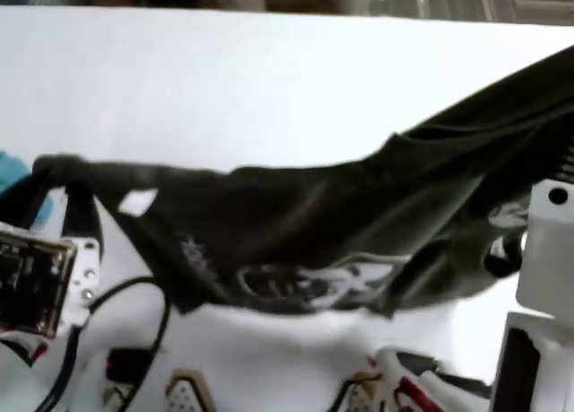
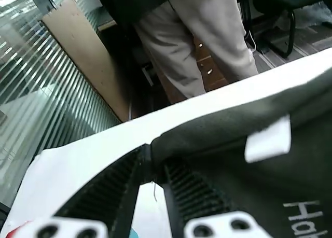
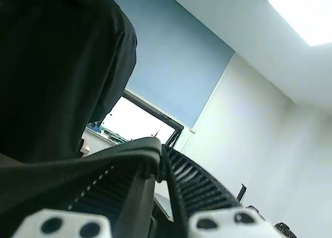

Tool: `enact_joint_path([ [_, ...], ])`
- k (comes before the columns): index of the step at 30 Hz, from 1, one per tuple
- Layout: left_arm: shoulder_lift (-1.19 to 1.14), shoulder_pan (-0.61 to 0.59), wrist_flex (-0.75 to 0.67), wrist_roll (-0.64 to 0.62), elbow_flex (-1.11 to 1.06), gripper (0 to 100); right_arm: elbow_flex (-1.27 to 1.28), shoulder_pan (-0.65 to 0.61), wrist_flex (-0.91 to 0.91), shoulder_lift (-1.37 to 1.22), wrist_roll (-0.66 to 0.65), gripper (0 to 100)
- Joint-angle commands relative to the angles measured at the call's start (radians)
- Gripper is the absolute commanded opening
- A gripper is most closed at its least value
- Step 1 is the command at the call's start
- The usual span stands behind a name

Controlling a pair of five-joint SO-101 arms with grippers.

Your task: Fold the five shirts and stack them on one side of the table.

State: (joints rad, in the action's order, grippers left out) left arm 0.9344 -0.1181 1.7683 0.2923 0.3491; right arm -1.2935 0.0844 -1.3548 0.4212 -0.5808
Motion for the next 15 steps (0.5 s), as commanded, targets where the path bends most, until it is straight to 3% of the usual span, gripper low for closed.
enact_joint_path([
  [1,-0.003,-0.003,-0.025,0.002,-0.035,2,0.012,-0.001,-0.004,-0.016,0.009,1.9],
  [15,-0.269,0.005,-0.348,0.025,-0.248,2,0.245,0.001,0.102,-0.220,0.044,1.9],
])
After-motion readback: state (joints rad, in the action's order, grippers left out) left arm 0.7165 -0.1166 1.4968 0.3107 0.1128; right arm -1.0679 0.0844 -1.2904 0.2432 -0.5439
